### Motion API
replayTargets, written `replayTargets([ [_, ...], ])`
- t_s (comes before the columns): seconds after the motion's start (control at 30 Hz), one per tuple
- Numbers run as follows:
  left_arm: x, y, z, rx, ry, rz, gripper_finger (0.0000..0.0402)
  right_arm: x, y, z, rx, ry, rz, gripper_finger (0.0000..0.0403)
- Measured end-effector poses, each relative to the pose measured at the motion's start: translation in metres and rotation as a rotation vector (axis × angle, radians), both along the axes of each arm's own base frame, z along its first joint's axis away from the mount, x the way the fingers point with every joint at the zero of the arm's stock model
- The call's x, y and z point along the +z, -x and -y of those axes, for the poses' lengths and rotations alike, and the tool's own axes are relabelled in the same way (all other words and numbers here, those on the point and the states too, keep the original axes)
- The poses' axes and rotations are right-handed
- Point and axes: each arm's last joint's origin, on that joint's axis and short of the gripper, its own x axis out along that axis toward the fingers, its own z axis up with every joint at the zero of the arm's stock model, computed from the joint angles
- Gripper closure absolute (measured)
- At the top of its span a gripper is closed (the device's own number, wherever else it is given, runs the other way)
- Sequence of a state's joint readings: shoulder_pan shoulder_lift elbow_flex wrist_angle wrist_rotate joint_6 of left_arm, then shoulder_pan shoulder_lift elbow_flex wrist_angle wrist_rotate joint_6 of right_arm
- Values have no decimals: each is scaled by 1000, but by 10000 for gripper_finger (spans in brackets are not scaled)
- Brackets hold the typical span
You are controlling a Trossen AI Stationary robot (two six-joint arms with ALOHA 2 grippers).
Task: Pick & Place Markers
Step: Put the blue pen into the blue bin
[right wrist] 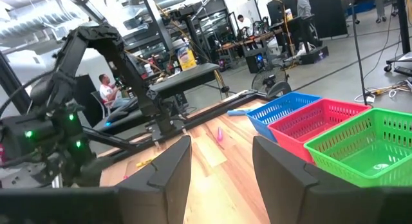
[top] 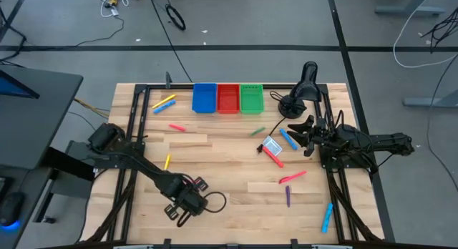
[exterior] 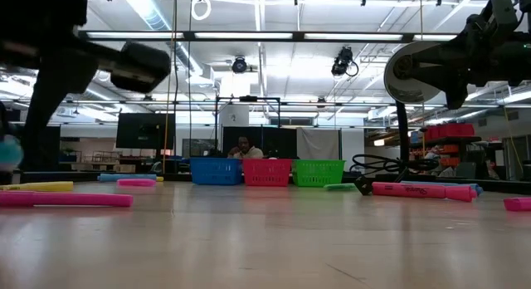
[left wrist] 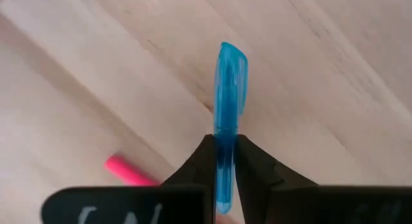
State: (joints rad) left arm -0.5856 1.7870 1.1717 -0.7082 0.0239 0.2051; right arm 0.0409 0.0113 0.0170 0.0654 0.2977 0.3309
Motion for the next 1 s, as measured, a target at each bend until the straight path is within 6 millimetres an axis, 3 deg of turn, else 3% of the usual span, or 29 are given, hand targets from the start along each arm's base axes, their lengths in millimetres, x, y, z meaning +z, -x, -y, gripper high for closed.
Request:
replayTargets([
  [0.23,35,6,-18,106,73,36,366,0,0,0,0,0,1,237],
  [0.5,71,14,-40,359,170,57,366,0,0,0,0,0,0,237],
  [1.0,148,12,-65,767,190,6,366,0,0,0,0,0,0,237],
])
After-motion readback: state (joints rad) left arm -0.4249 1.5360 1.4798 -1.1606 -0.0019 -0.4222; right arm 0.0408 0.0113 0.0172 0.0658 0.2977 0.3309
